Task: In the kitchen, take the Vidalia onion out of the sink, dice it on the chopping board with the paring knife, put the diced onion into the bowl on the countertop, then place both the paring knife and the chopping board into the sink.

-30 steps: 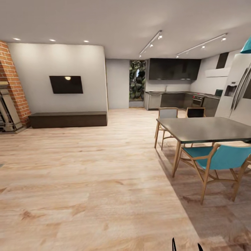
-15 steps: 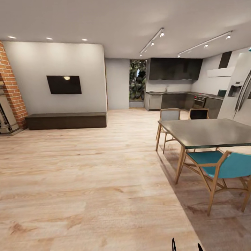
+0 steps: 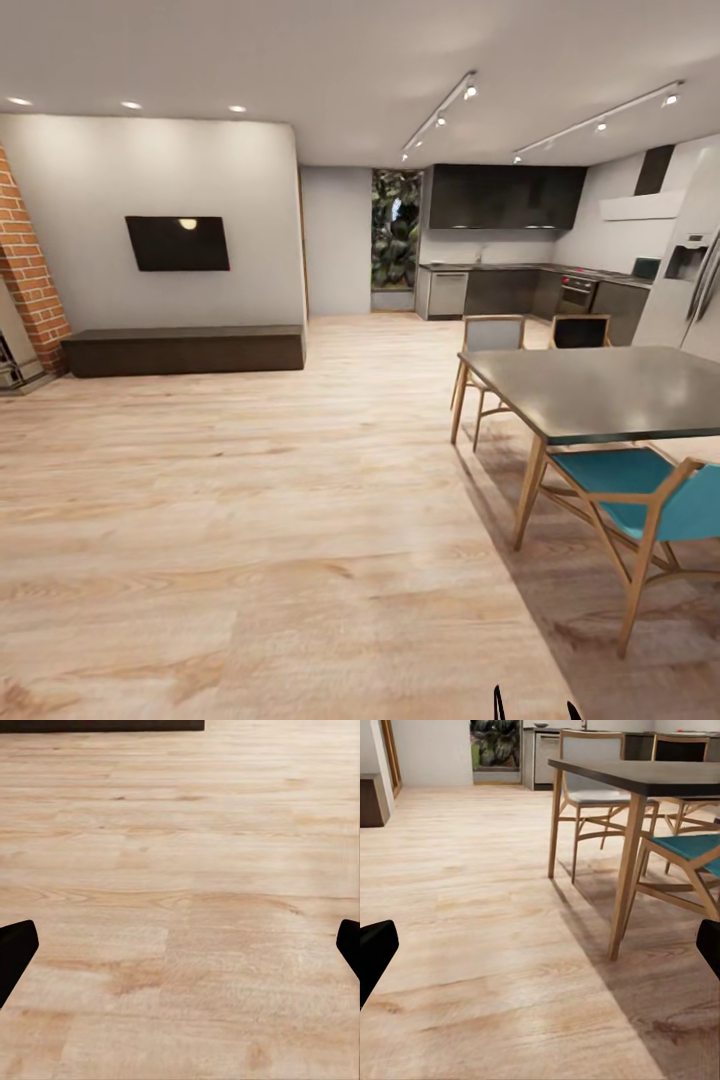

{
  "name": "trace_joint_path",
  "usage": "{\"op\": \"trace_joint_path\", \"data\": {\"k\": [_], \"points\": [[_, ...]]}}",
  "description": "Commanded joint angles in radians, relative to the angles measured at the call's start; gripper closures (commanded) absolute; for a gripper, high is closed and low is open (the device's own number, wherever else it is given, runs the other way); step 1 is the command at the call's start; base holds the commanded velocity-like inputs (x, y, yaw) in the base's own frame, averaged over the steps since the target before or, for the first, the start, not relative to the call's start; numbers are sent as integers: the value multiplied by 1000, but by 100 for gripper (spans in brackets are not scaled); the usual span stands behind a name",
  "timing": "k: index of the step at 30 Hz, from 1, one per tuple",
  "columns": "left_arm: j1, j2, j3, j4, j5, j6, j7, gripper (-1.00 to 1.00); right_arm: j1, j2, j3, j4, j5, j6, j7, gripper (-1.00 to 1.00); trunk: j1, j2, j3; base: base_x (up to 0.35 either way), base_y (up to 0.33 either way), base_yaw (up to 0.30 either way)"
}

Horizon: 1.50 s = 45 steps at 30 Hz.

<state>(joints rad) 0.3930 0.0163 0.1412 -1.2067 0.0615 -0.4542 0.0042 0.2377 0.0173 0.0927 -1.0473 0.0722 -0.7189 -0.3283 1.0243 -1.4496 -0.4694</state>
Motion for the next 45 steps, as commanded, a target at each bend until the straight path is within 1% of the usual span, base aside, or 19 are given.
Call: {"op": "trace_joint_path", "data": {"k": [1, 45], "points": [[0, 1, -2, -1, 6, -2, 0, -100, 0, 0, 1, -1, 8, 1, -8, -100, 1, 0, -1, 322, 0, 0], [0, 1, -2, -1, 6, -1, 0, -100, 0, 0, 1, 4, 8, 1, -8, -100, 1, 0, -1, 322, 0, 0]]}}
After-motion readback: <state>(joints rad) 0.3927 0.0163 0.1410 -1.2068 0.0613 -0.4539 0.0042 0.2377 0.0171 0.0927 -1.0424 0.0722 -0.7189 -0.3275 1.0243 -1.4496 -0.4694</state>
